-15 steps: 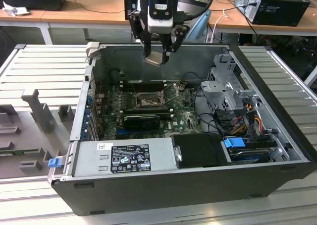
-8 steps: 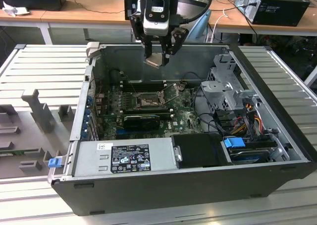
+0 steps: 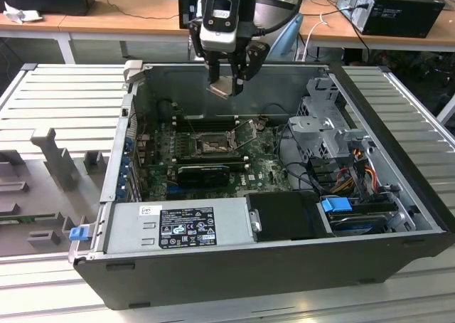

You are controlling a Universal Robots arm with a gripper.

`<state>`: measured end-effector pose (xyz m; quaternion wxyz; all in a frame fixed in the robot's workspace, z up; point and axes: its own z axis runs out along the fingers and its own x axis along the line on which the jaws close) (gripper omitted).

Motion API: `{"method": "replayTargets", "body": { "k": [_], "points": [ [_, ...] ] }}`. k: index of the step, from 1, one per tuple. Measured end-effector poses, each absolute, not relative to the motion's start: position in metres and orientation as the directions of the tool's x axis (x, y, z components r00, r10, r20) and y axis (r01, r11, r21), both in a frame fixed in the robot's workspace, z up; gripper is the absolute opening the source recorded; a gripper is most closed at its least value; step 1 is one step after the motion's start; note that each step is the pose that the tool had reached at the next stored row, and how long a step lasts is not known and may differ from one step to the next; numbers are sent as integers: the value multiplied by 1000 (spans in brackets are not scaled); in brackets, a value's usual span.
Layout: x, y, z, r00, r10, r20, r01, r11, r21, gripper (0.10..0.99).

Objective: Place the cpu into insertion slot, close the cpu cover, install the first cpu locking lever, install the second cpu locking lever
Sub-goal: 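Place the cpu into insertion slot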

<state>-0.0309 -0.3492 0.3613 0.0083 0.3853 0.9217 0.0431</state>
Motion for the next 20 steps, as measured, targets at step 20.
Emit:
{"method": "replayTargets", "body": {
  "k": [20],
  "points": [
    [-31,-349,361,-550,835,18,833,546,86,529]
  ]
}}
